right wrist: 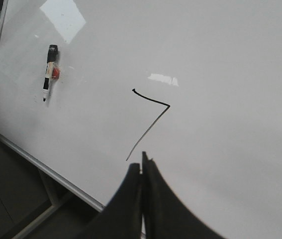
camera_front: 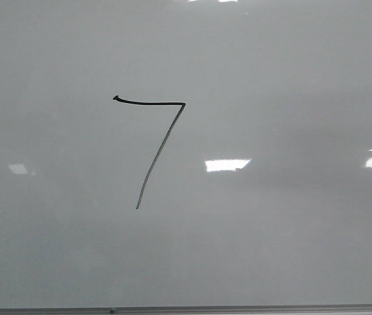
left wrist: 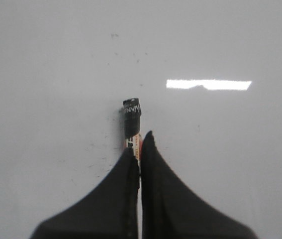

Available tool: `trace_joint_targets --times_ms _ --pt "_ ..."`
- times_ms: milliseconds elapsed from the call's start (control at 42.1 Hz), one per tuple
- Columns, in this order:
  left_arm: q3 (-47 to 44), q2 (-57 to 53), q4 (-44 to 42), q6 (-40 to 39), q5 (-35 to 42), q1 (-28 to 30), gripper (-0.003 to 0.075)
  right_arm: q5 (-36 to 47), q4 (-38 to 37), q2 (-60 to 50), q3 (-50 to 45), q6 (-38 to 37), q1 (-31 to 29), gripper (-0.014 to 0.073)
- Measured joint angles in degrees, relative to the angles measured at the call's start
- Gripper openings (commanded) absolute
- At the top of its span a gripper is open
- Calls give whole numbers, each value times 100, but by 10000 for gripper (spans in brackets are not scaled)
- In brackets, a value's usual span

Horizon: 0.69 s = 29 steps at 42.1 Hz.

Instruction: Write number 7 on whiteboard

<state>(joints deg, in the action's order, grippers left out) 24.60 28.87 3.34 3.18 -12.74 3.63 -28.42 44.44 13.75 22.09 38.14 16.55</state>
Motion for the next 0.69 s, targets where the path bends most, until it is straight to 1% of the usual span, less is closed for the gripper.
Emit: trace_joint_targets --times_ms 142,332,688 --pt "0 -661 0 0 -336 0 -20 0 0 0 0 0 0 -68" --pt "0 -1234 0 0 -433 0 -20 0 0 0 0 0 0 -68" --pt "0 -1317 0 0 -489 0 -20 0 0 0 0 0 0 -68"
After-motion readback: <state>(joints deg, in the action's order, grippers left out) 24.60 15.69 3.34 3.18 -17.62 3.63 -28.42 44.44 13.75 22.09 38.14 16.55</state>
